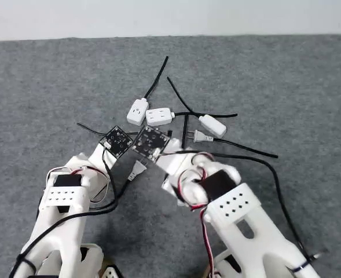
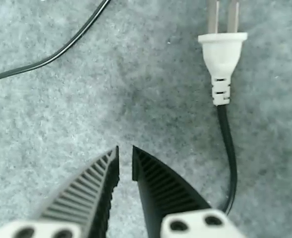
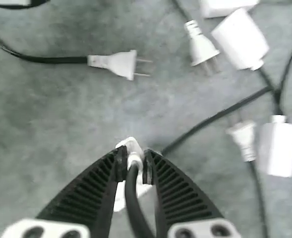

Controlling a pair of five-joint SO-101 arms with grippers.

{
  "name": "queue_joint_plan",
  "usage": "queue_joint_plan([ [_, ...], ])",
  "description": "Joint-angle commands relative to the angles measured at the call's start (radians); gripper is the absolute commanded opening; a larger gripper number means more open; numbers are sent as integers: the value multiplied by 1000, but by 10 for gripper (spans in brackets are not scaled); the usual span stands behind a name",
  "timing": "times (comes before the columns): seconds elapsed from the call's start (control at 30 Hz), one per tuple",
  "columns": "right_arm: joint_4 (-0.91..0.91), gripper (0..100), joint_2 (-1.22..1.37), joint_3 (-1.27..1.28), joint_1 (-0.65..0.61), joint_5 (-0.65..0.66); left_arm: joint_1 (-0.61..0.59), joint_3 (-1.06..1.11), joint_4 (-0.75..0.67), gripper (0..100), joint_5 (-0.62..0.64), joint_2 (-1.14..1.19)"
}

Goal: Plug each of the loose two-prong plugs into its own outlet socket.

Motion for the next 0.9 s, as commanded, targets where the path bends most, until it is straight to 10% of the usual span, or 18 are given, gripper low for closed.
queue_joint_plan([
  [0.0,-56,8,1,-9,71,91,-5,-7,-17,44,9,-28],
  [0.33,-68,8,1,89,102,282,-9,-7,-17,44,9,-28],
  [0.87,-220,8,-22,181,104,80,-9,-12,-18,44,9,-28],
])
